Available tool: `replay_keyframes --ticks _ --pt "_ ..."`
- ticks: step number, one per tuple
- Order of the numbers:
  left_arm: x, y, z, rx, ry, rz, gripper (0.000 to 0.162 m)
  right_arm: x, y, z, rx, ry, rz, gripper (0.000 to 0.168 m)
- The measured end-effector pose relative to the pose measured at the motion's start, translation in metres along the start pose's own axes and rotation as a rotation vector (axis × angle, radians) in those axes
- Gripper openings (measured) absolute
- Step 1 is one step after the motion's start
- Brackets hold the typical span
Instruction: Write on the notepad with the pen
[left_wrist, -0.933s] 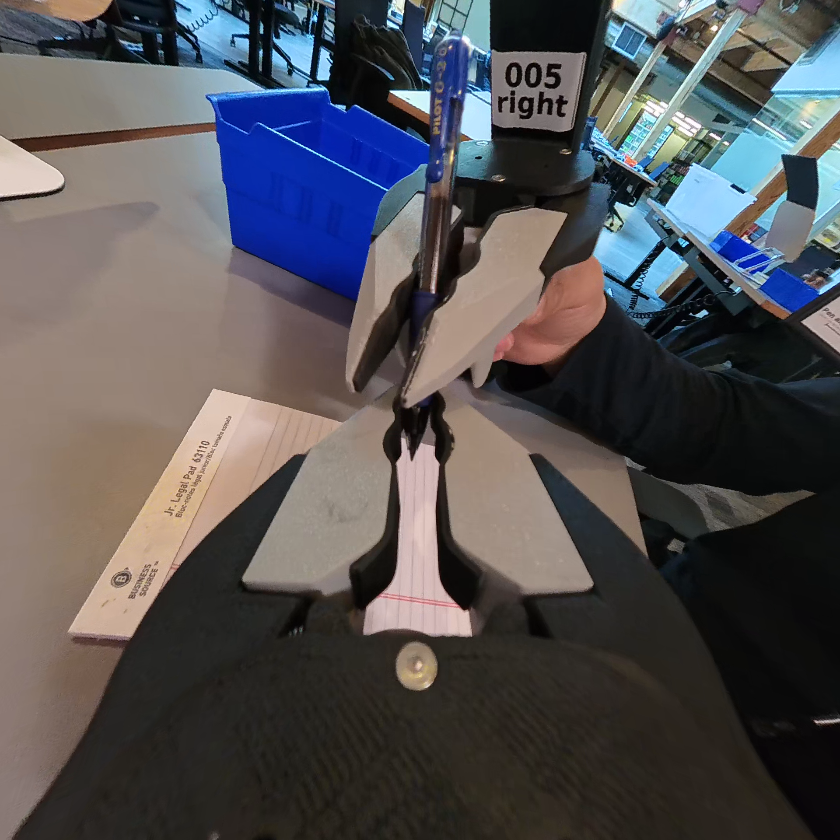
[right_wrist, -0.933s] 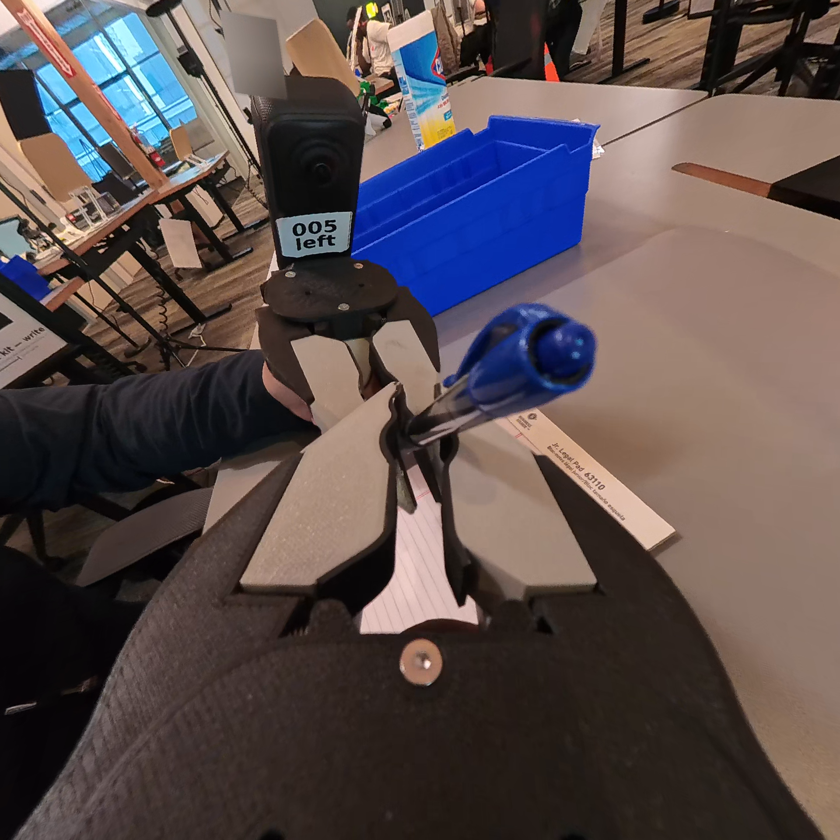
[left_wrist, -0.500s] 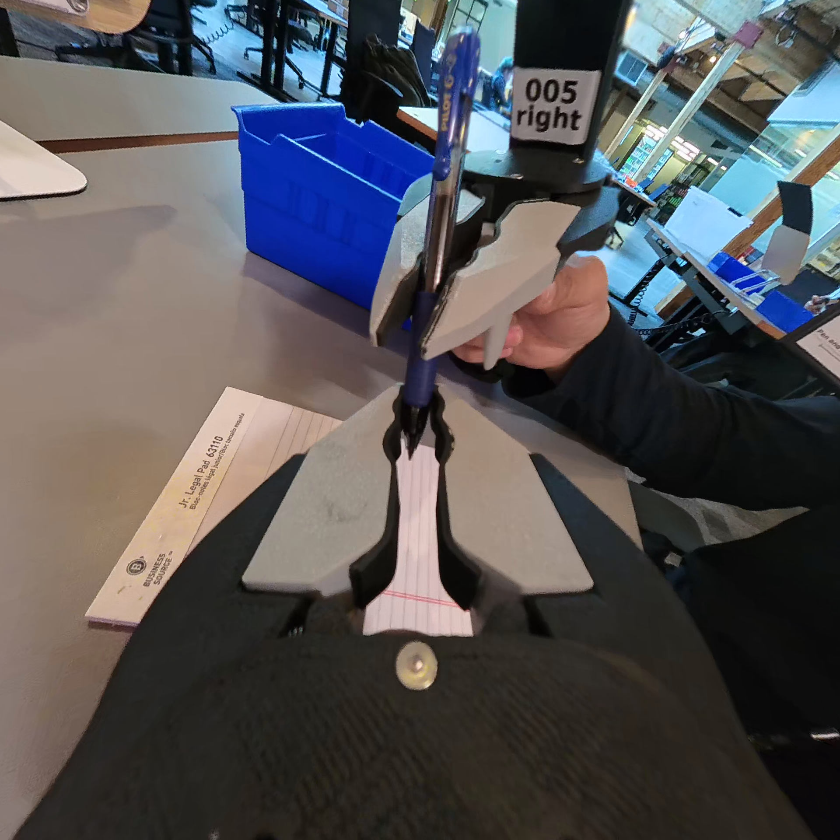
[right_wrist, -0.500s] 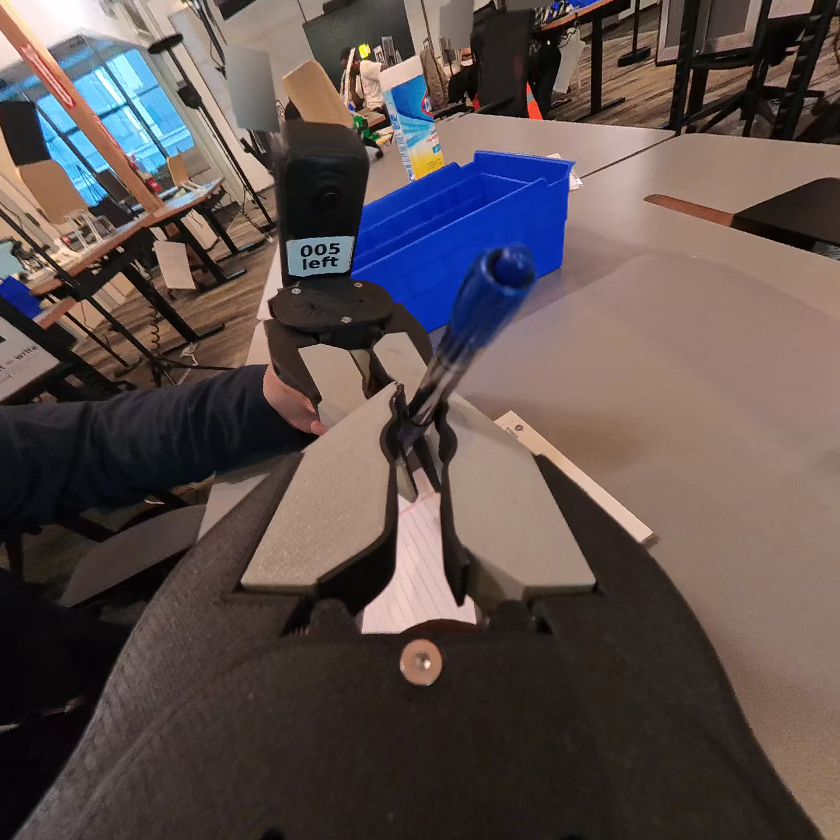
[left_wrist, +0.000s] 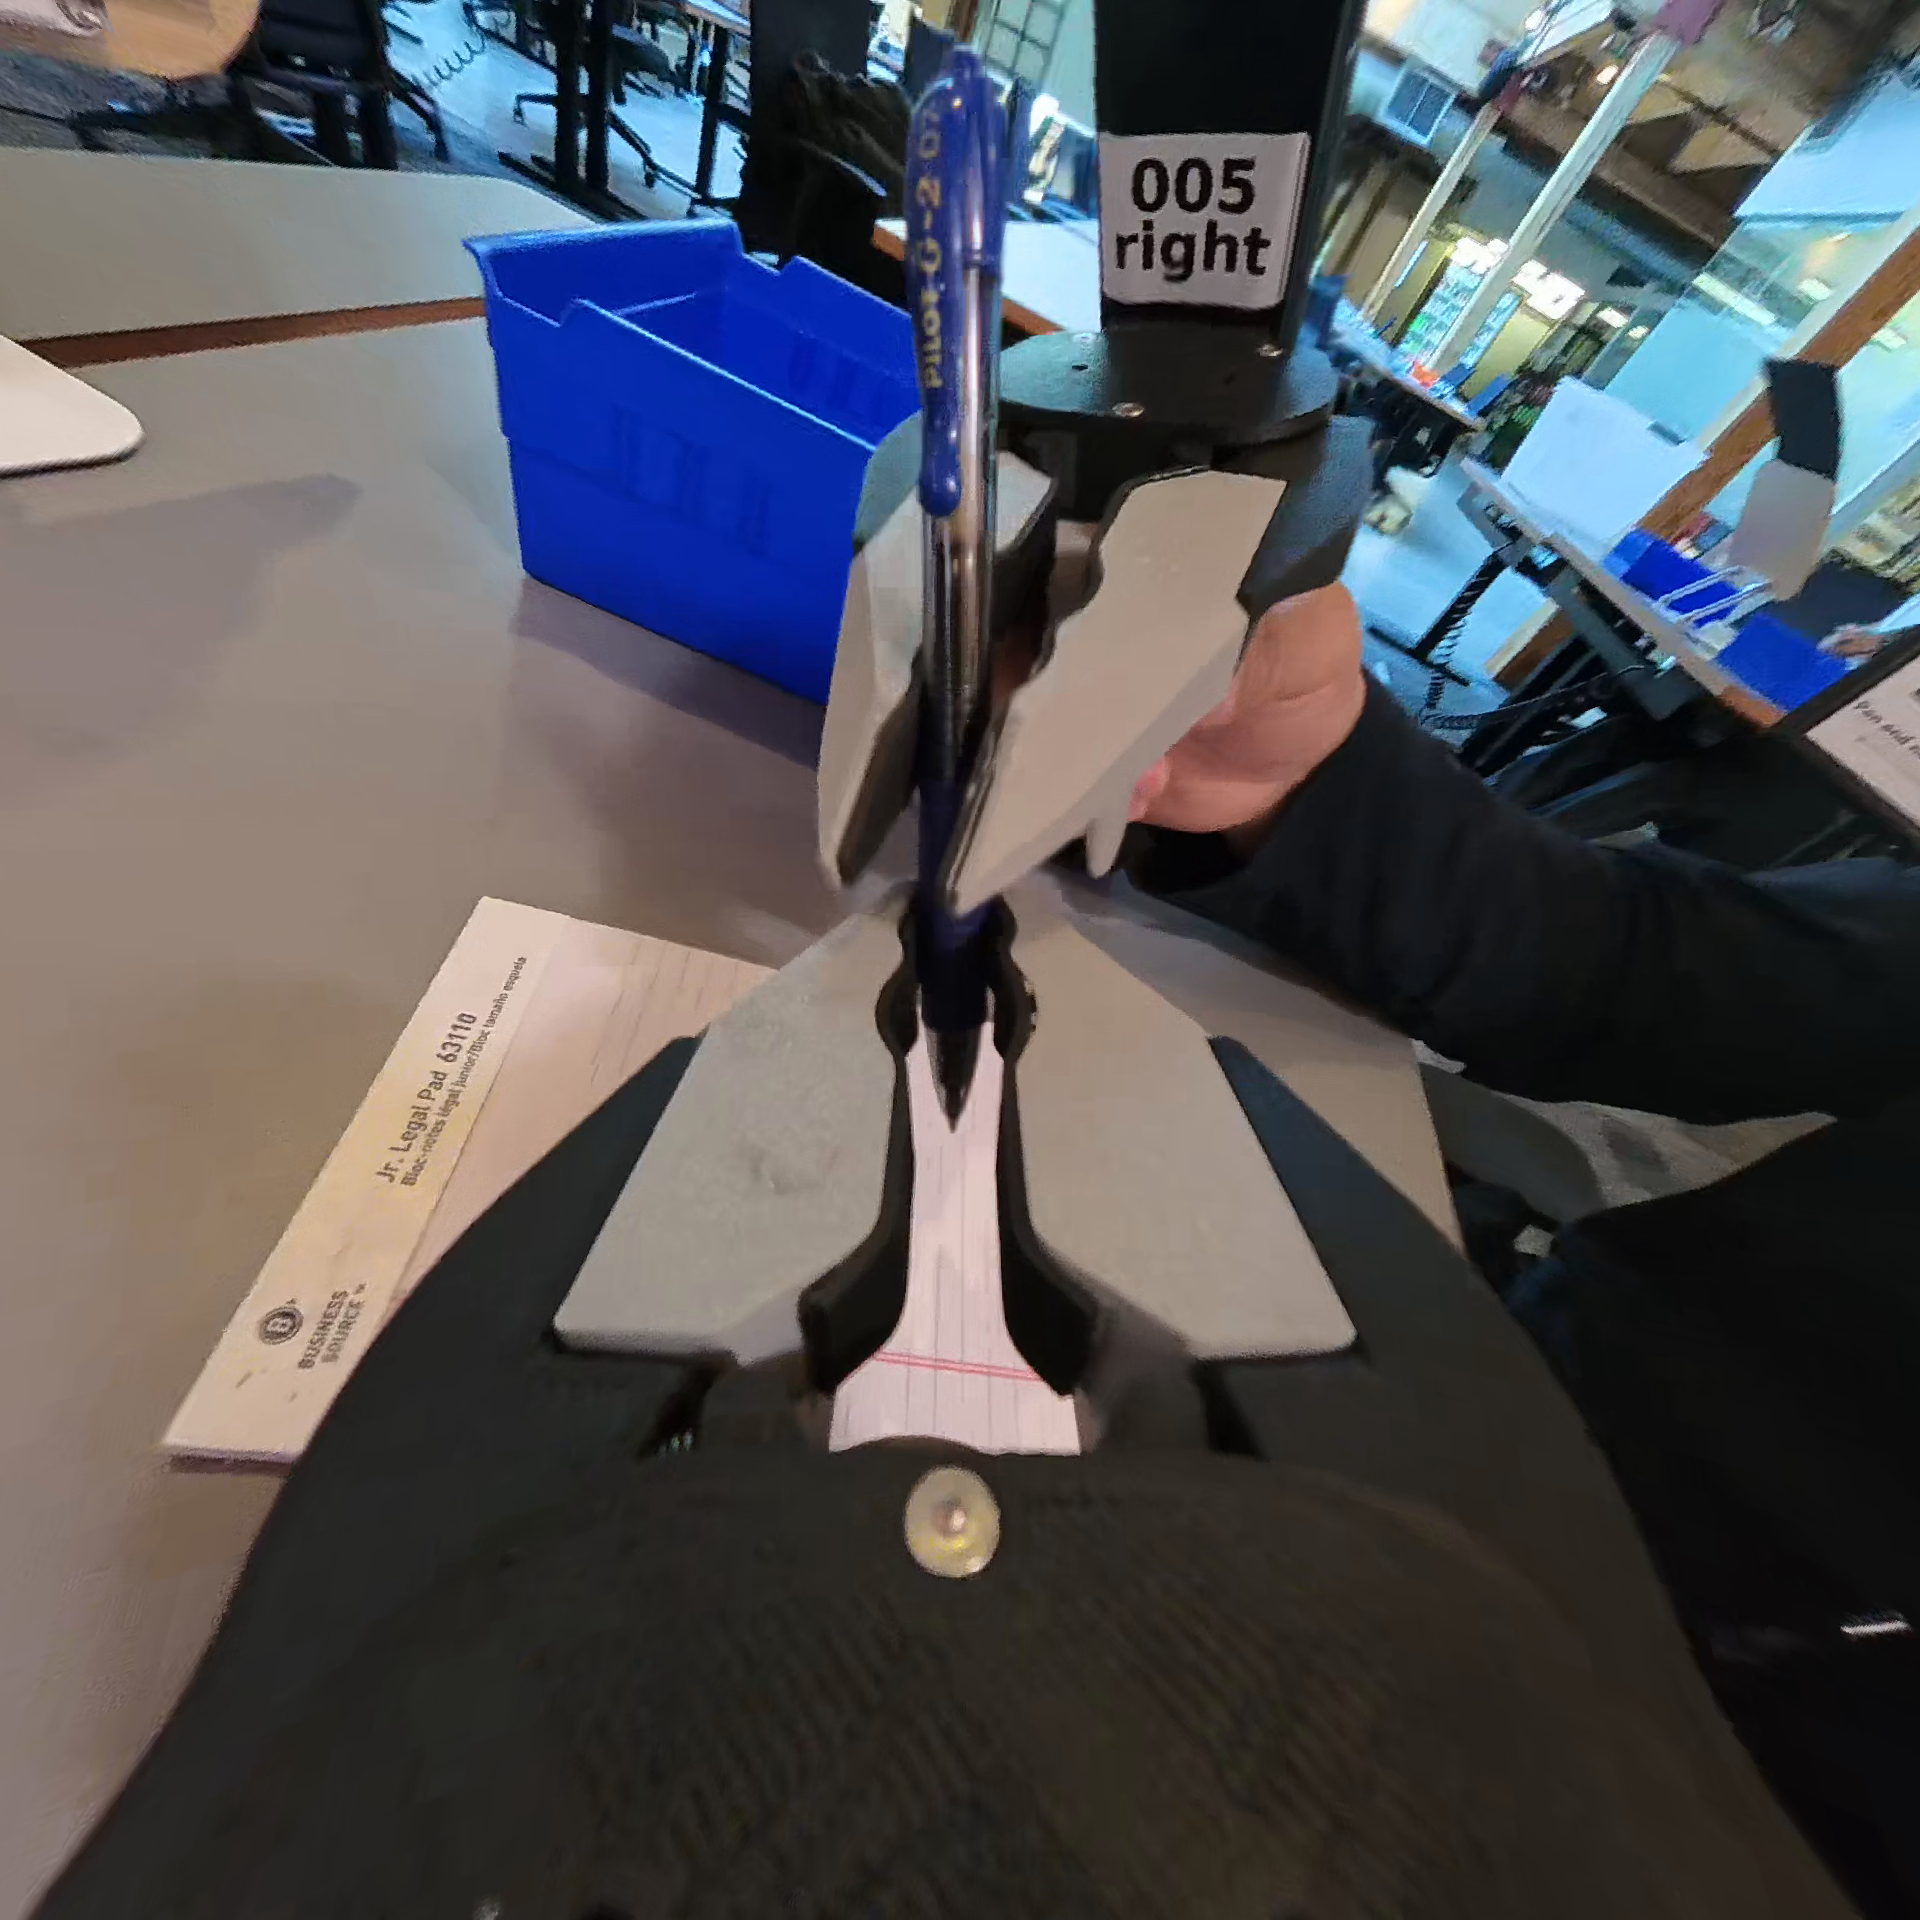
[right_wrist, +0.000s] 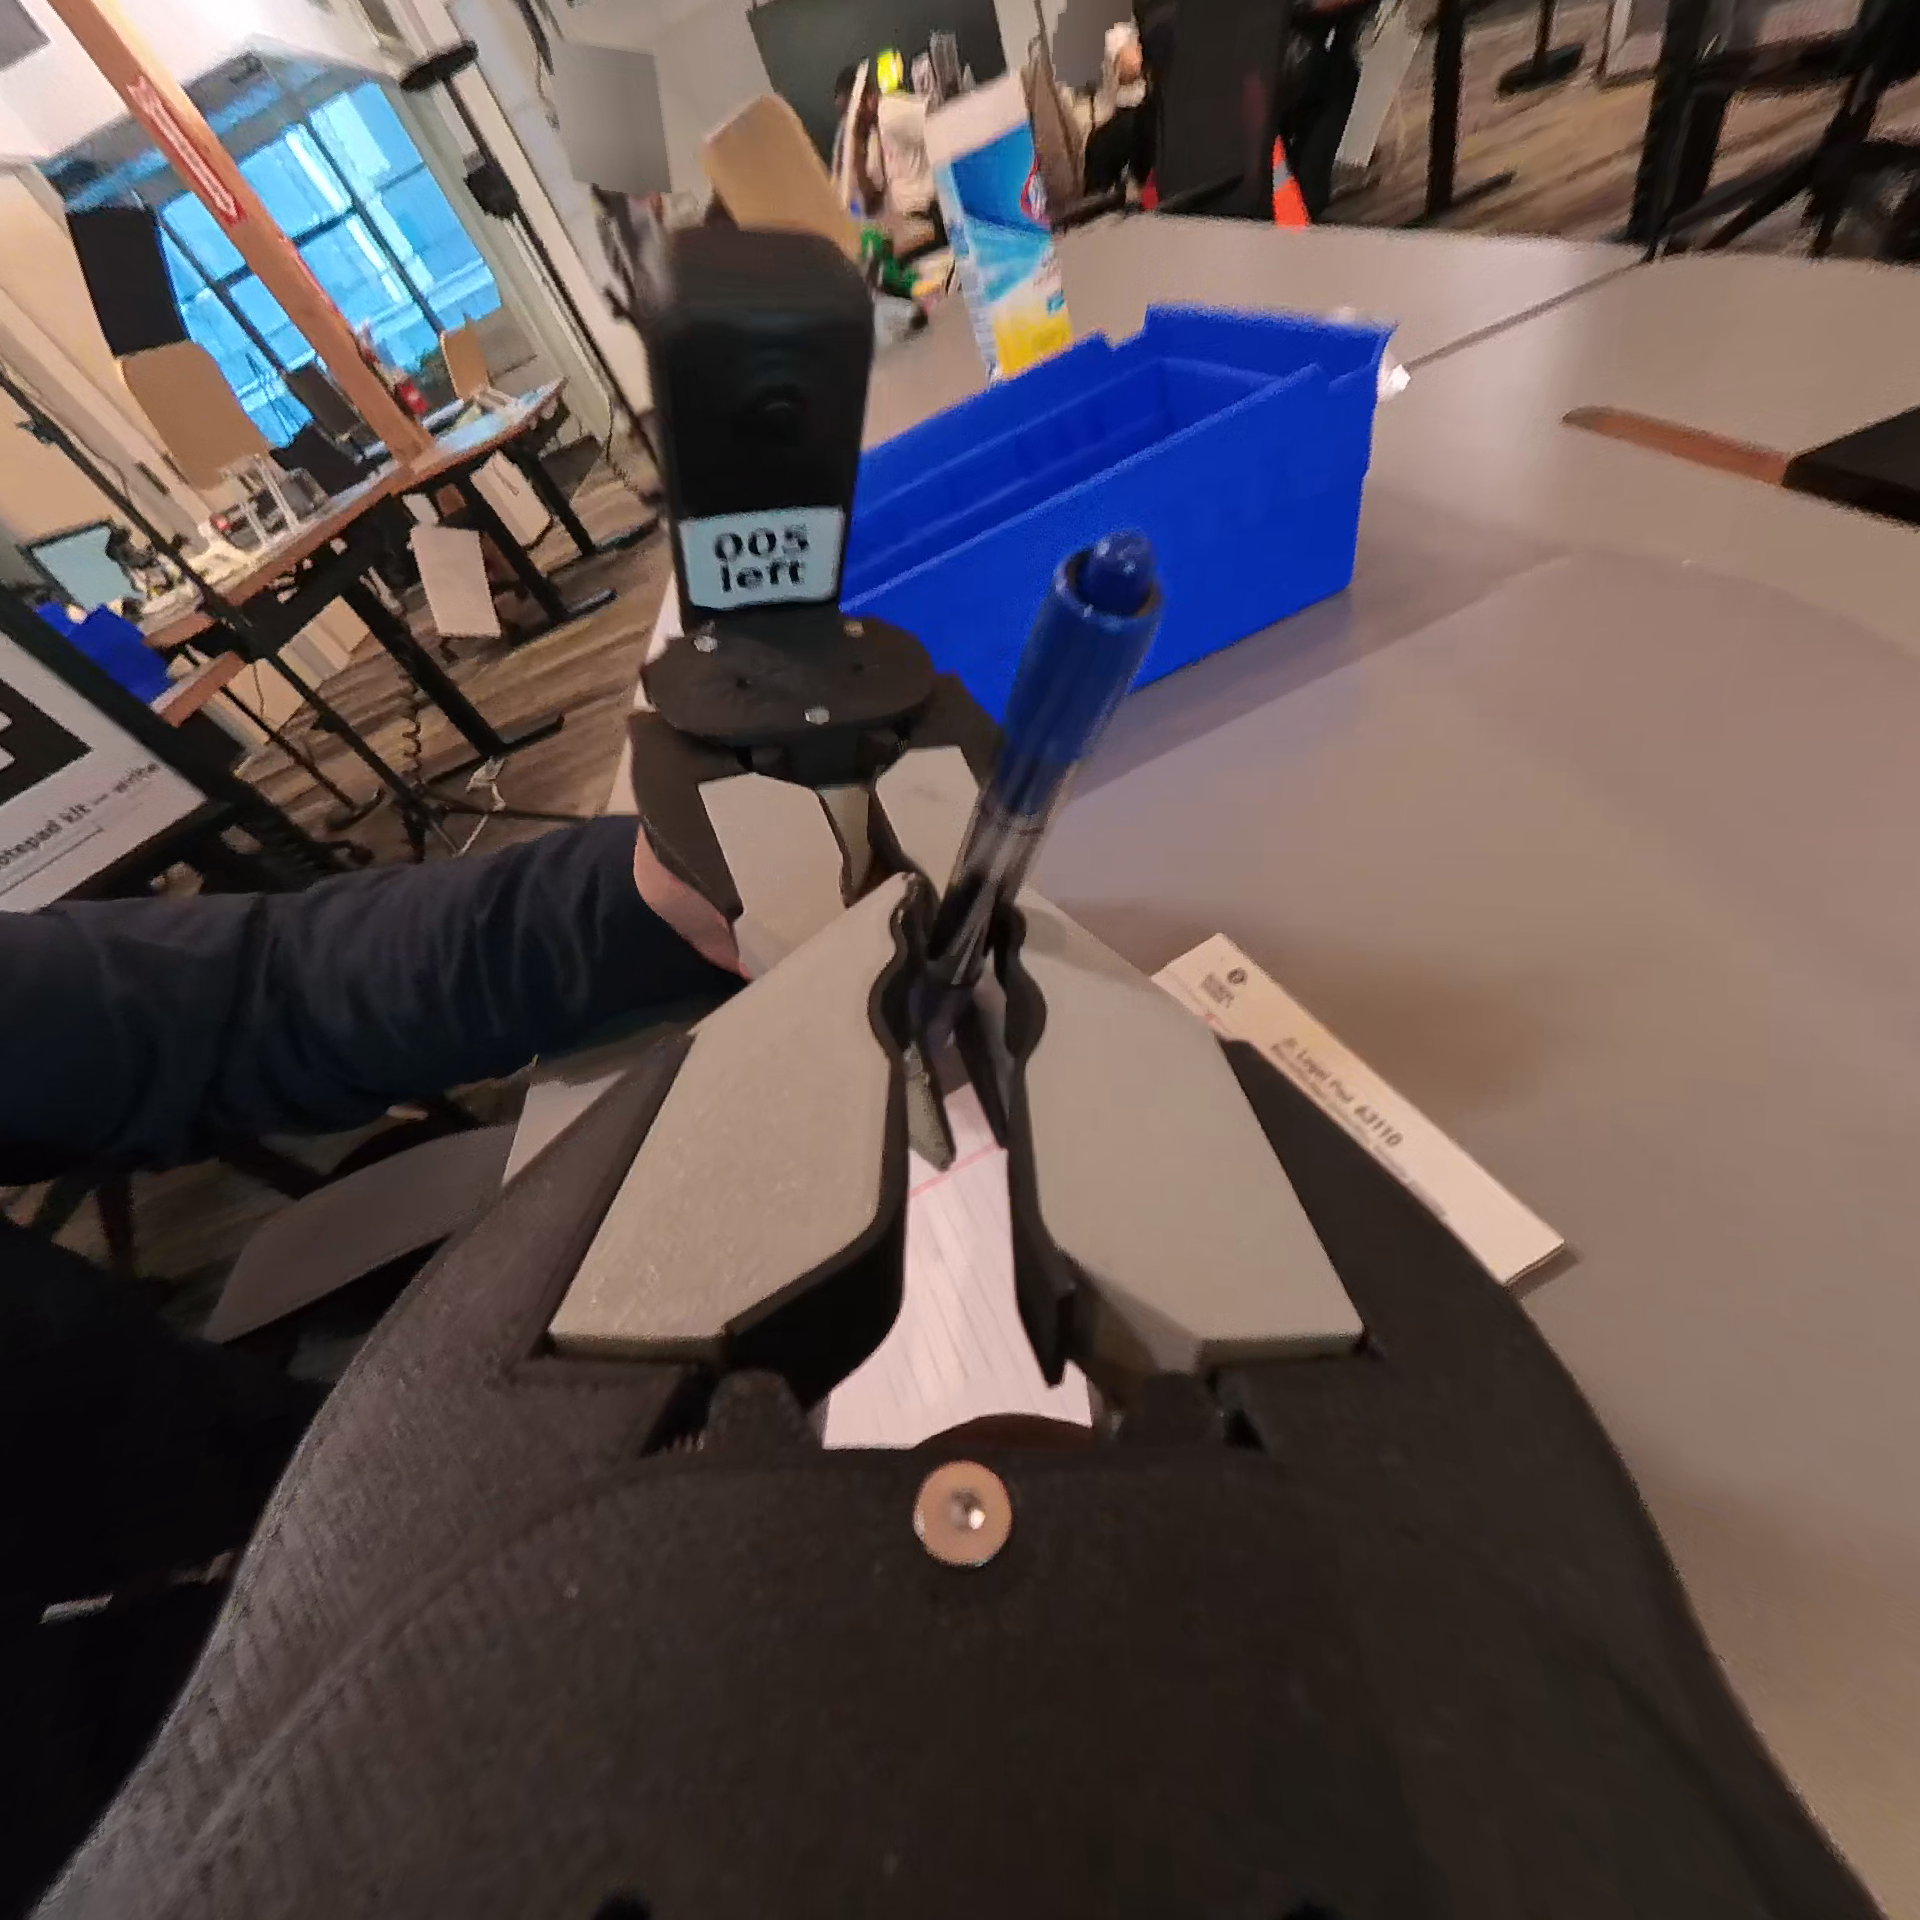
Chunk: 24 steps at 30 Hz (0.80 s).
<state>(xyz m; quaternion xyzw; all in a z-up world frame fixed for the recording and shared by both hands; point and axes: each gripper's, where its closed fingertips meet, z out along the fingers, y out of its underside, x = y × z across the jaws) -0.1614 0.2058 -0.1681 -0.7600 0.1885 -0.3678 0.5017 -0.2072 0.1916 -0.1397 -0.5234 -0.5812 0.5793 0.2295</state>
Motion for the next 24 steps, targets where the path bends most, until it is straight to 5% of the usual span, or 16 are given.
replay_keyframes --ticks 1,13,24 --pt "0.001 0.0 -0.001 0.005 0.018 -0.02 0.007 0.0 -0.005 -0.003 0.027 0.008 -0.009 0.008" --pt "0.002 0.001 -0.002 -0.005 0.011 -0.01 0.007 0.01 -0.075 -0.072 0.438 0.212 -0.137 0.0" --pt "0.012 0.006 0.004 -0.038 0.038 0.022 0.007 0.017 -0.07 -0.064 0.41 0.232 -0.107 0.0"
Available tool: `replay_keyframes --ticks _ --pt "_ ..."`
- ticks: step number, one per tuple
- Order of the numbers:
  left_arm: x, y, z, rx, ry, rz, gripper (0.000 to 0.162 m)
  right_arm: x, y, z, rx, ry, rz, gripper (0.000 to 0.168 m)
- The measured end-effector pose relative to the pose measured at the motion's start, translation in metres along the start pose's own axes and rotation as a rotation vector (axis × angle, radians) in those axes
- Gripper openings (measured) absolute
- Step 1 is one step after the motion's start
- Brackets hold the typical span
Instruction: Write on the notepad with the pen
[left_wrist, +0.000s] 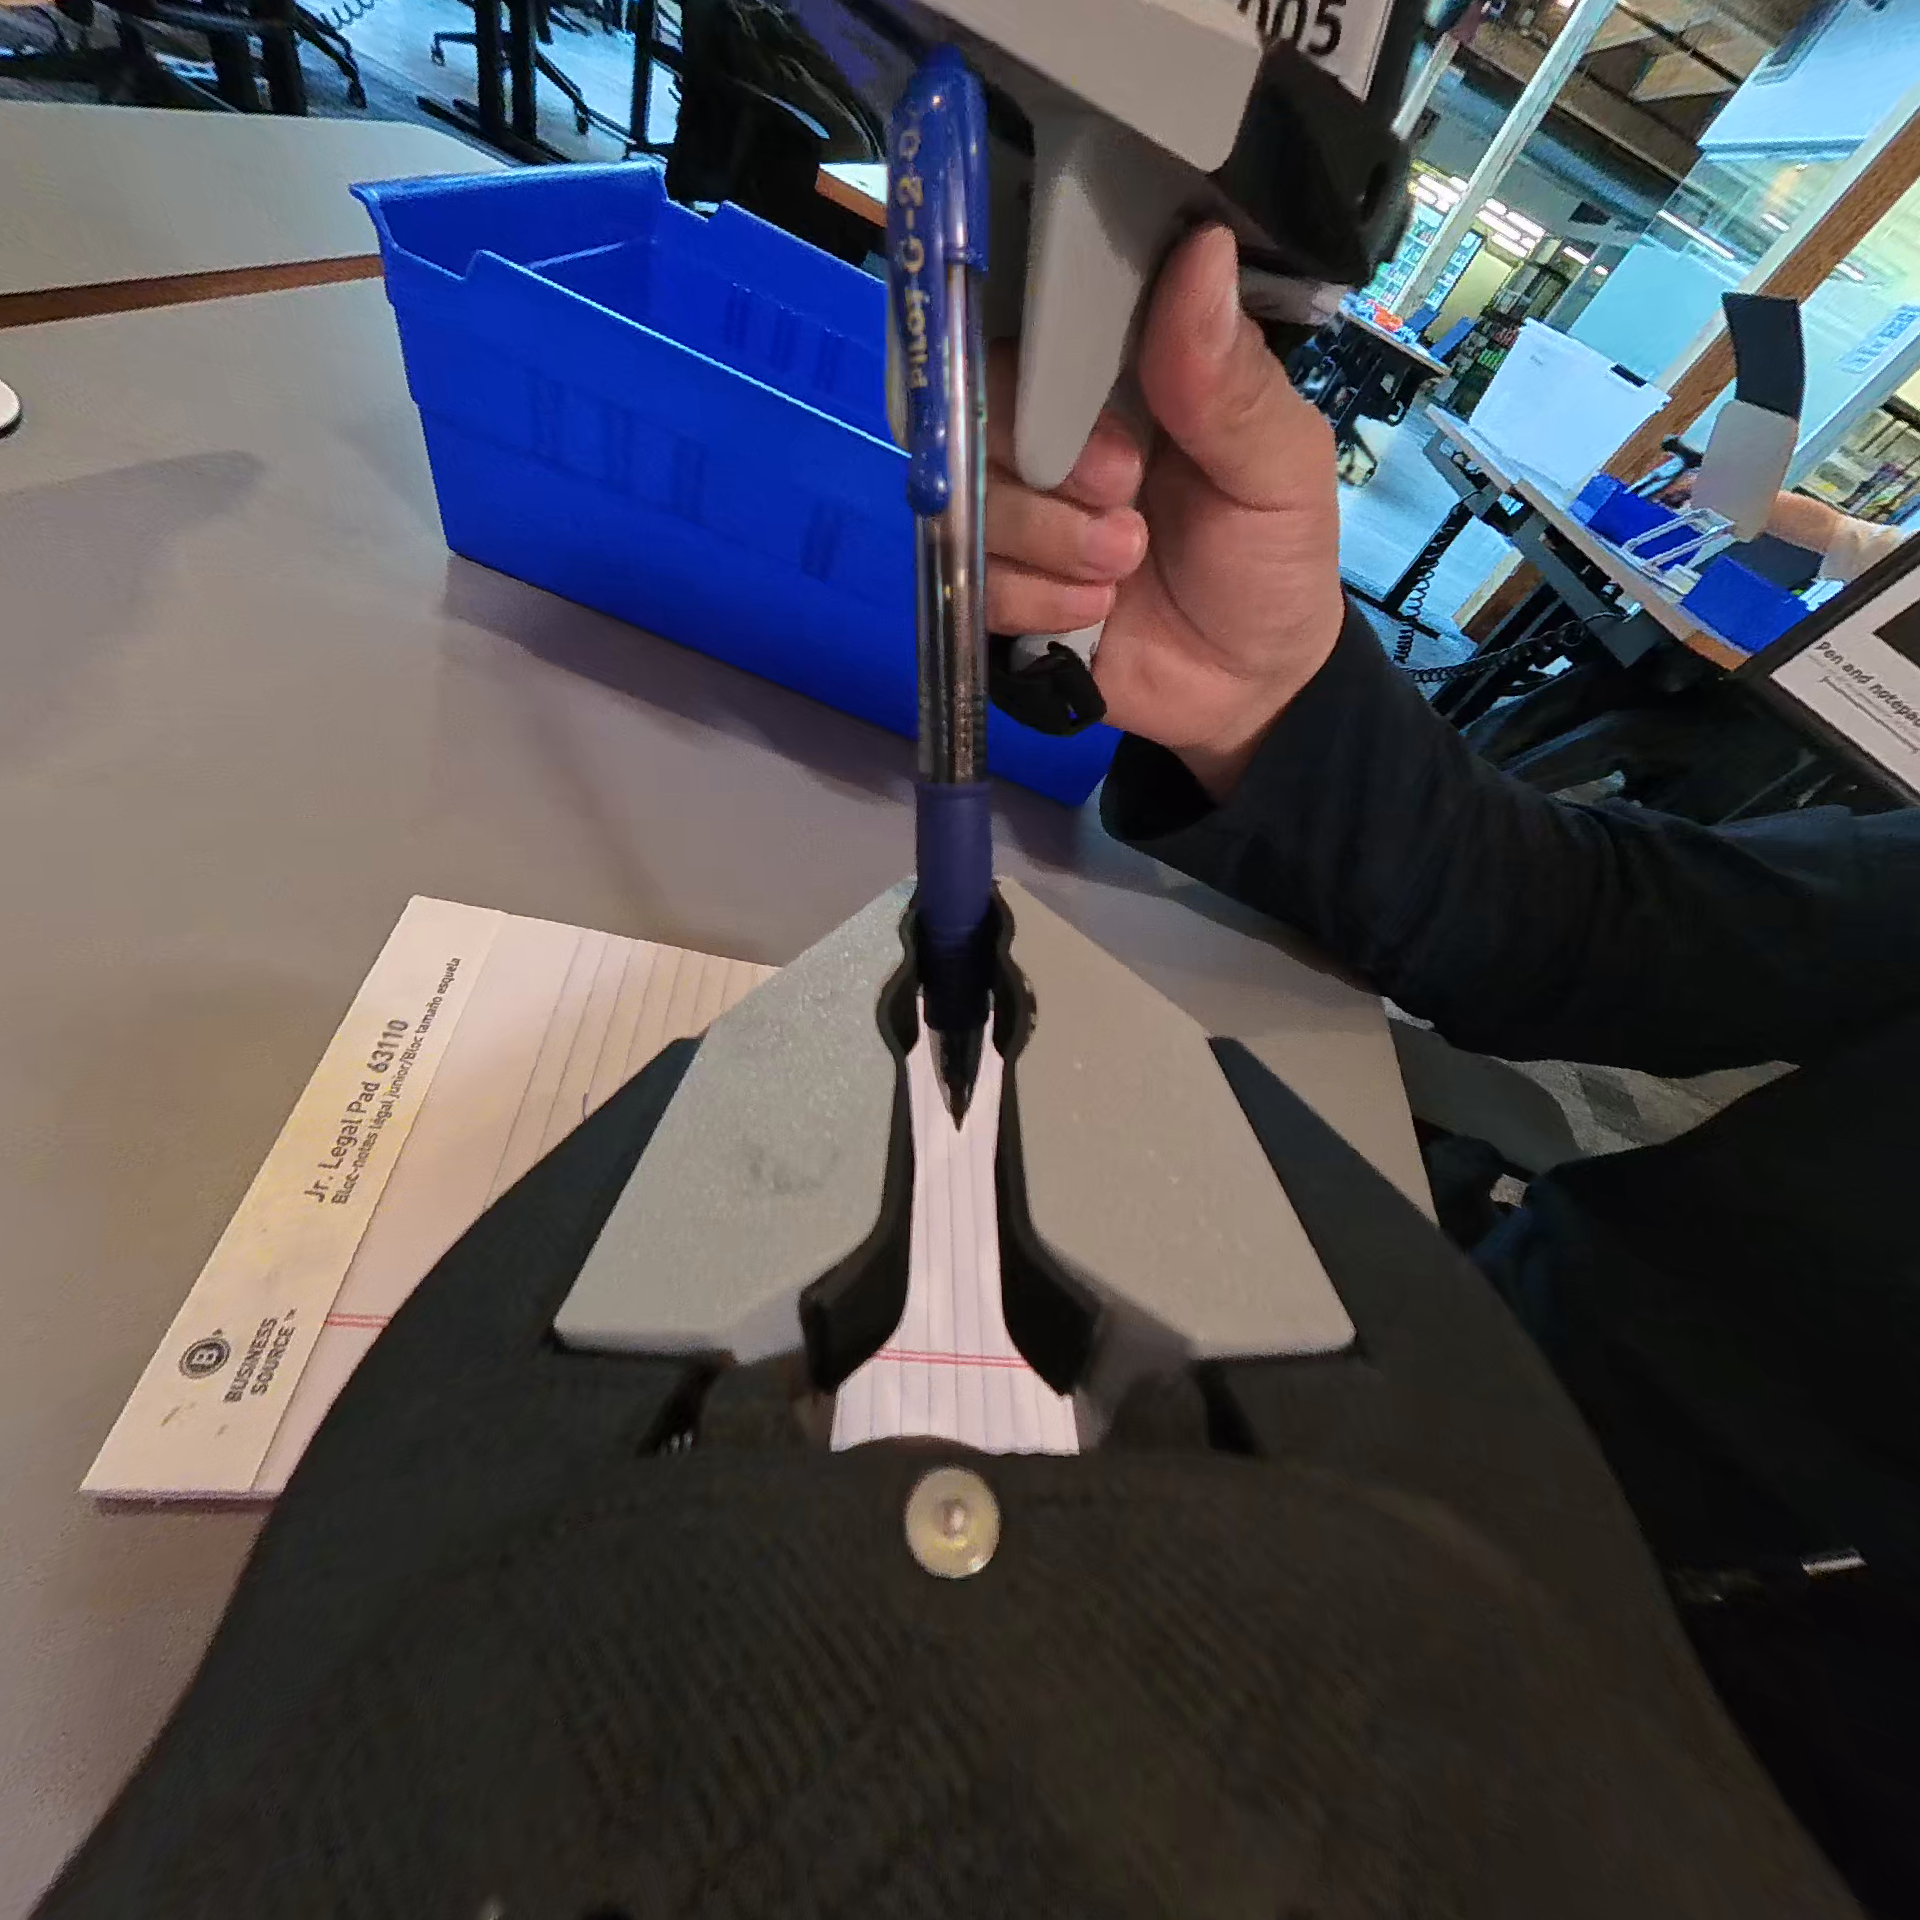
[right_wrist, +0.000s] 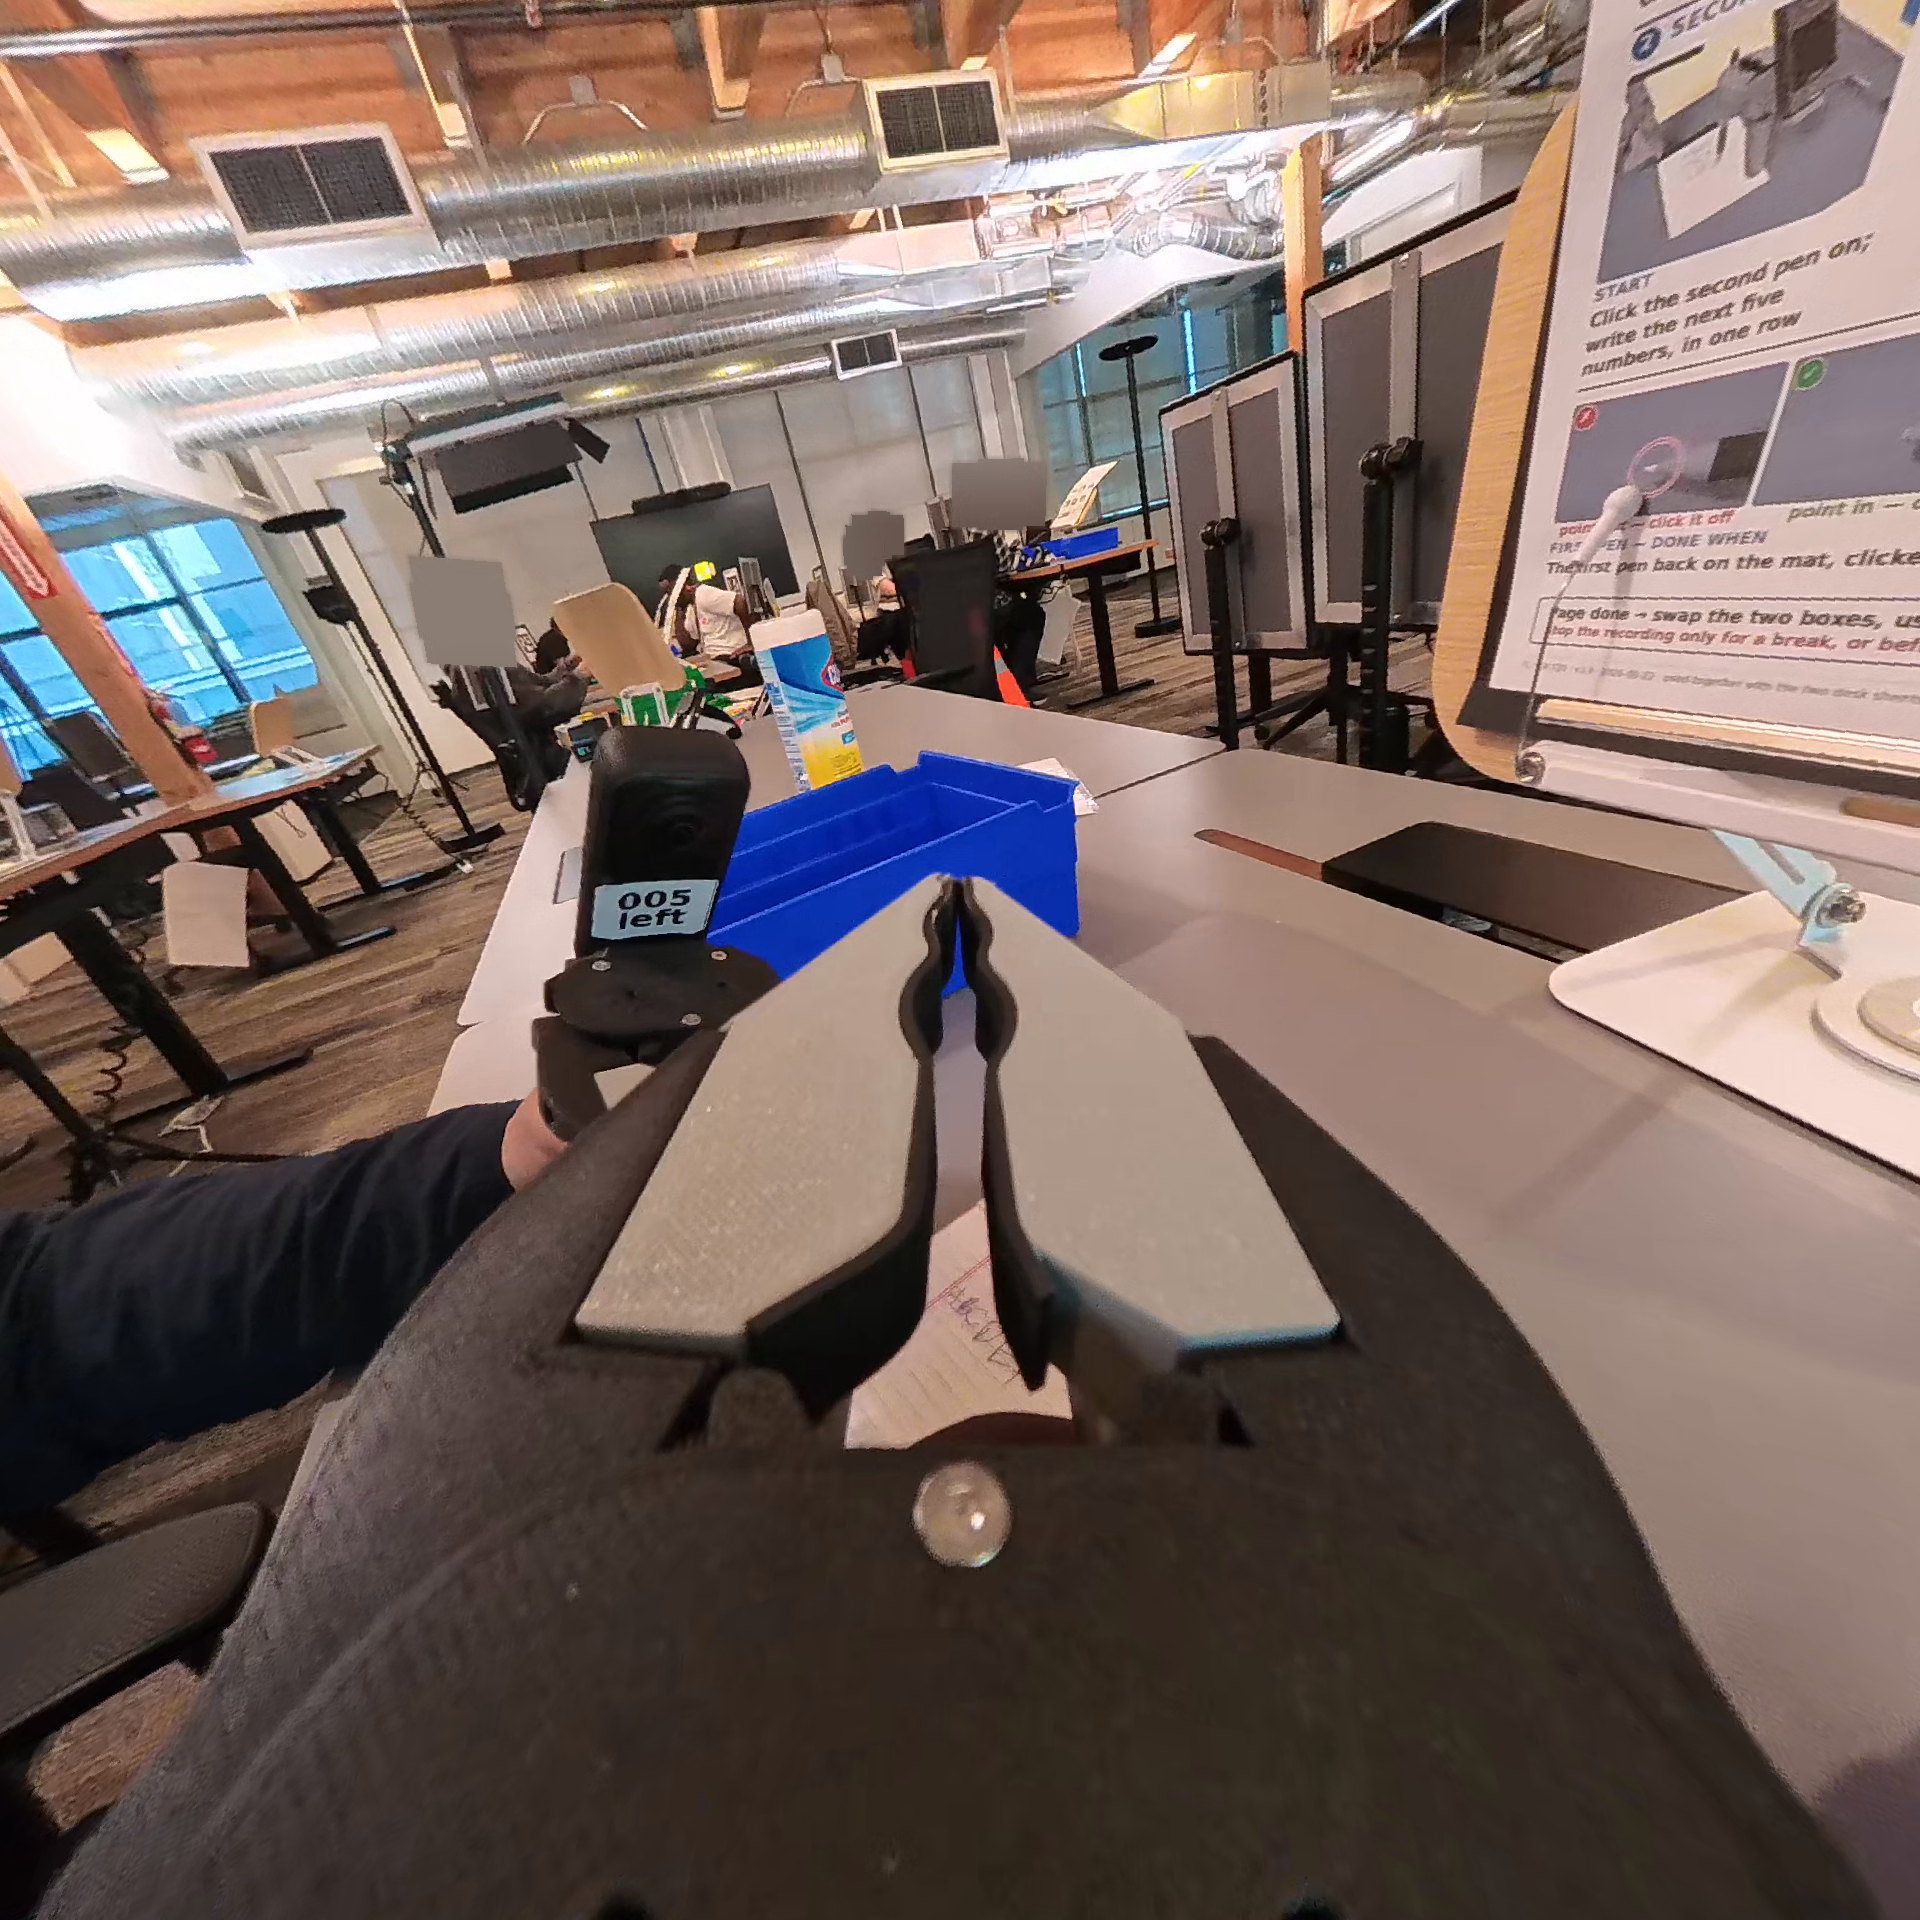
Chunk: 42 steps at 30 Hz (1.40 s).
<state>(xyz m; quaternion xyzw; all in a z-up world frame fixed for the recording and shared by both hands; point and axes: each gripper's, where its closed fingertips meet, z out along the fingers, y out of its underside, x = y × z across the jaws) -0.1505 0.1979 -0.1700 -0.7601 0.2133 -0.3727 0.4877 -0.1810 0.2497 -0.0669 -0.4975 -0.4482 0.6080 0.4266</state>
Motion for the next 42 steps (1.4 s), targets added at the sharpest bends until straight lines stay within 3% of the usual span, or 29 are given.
replay_keyframes --ticks 21,25,27,33,36,40,42 --pt "-0.003 0.011 0.008 -0.052 -0.056 0.052 0.005 -0.018 0.011 0.005 -0.024 -0.186 0.185 0.0" --pt "0.002 0.003 0.006 -0.012 -0.026 0.05 0.006 -0.019 -0.015 -0.004 0.12 -0.195 0.176 0.0" --pt "0.003 -0.004 0.003 0.029 -0.011 0.033 0.006 -0.012 -0.025 -0.01 0.177 -0.156 0.169 0.017" --pt "-0.006 -0.009 -0.005 0.063 -0.036 -0.002 0.006 -0.015 0.002 0.008 0.05 -0.14 0.176 0.024" --pt "-0.007 -0.008 -0.003 0.05 -0.049 -0.007 0.007 -0.023 0.026 0.022 -0.057 -0.17 0.198 0.006" --pt "-0.011 0.003 0.007 -0.002 -0.069 -0.024 0.006 -0.026 0.04 0.027 -0.141 -0.159 0.144 0.006" --pt "-0.019 0.008 0.008 -0.021 -0.094 -0.057 0.027 -0.01 0.038 0.022 -0.161 -0.054 0.101 0.006"
